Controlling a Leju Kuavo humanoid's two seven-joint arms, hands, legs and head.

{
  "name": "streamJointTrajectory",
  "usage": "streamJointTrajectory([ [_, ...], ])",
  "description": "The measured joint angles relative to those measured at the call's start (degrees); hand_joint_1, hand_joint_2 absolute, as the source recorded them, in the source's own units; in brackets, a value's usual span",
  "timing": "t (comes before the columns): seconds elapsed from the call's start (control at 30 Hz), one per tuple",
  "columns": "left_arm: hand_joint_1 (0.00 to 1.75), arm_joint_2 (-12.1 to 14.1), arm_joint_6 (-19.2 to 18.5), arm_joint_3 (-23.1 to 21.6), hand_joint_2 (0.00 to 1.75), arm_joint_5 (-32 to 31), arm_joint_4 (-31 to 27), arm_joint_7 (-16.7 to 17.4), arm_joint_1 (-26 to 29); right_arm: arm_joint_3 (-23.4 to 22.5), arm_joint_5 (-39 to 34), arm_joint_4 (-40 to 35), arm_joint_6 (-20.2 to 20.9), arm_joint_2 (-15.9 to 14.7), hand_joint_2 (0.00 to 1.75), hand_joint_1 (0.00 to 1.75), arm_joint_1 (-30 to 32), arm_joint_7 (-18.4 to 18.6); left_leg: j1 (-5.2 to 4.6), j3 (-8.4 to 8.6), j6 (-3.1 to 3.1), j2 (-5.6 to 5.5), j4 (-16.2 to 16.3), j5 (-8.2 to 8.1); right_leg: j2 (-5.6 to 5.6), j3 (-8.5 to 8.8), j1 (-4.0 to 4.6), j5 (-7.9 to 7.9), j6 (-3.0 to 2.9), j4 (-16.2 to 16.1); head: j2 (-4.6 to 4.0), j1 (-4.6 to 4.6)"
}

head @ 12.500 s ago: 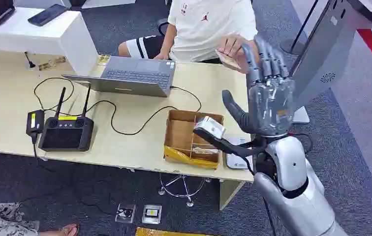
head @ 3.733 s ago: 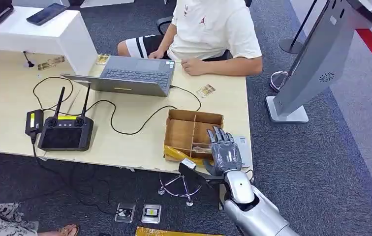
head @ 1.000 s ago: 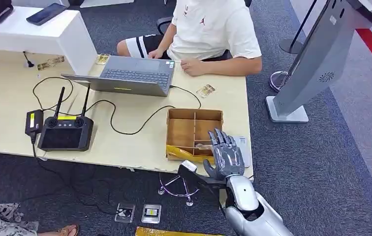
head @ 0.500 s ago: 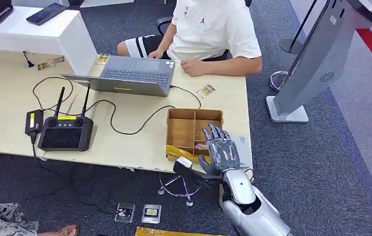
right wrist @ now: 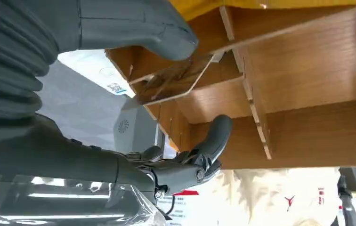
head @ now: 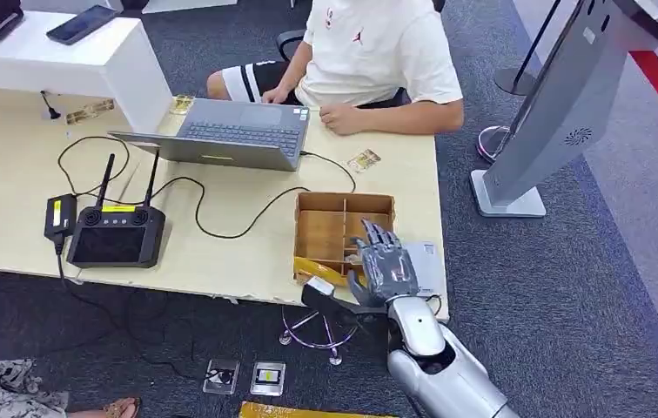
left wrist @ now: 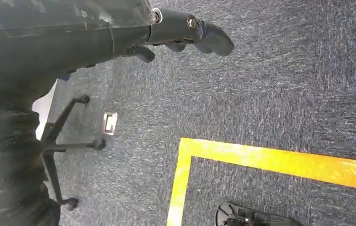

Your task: Pass the card to the sensor for recognition and then transmit it.

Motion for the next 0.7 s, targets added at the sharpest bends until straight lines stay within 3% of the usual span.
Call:
streamJointTrajectory([
  [0.47,0.00,0.00,-0.04,-0.02,1.75,0.00,0.00,0.00,-0.06,0.74,-0.92,2.88,2.95,0.33,1.75,0.63,-1.00,0.39,0.00,0.00,0.00,0.00,0.00,0.00,0.00,0.00,0.00,0.00,0.00,0.00,0.00,0.00],
  [0.5,0.00,0.00,-0.04,-0.02,1.75,0.00,0.00,-0.02,-0.07,0.85,-0.92,3.04,2.95,0.33,1.75,1.08,-1.03,0.39,0.00,0.01,0.00,0.00,0.00,0.00,0.00,0.00,0.00,0.00,0.00,0.00,0.00,0.00],
  [0.57,0.00,0.00,-0.04,-0.02,1.75,-0.02,0.00,0.00,-0.08,0.96,-0.92,3.26,2.93,0.35,1.75,1.55,-1.34,0.41,0.00,0.01,0.00,0.00,0.00,0.00,0.02,0.00,0.00,0.00,0.00,0.00,0.00,-0.02],
  [0.7,0.00,0.00,-0.02,-0.02,1.75,0.07,0.00,0.00,-0.13,1.00,-0.96,3.98,2.67,0.37,1.75,1.52,-1.77,0.90,0.00,0.01,0.00,0.00,0.00,0.00,-0.01,0.01,0.00,0.00,0.00,0.00,0.00,-0.02],
])
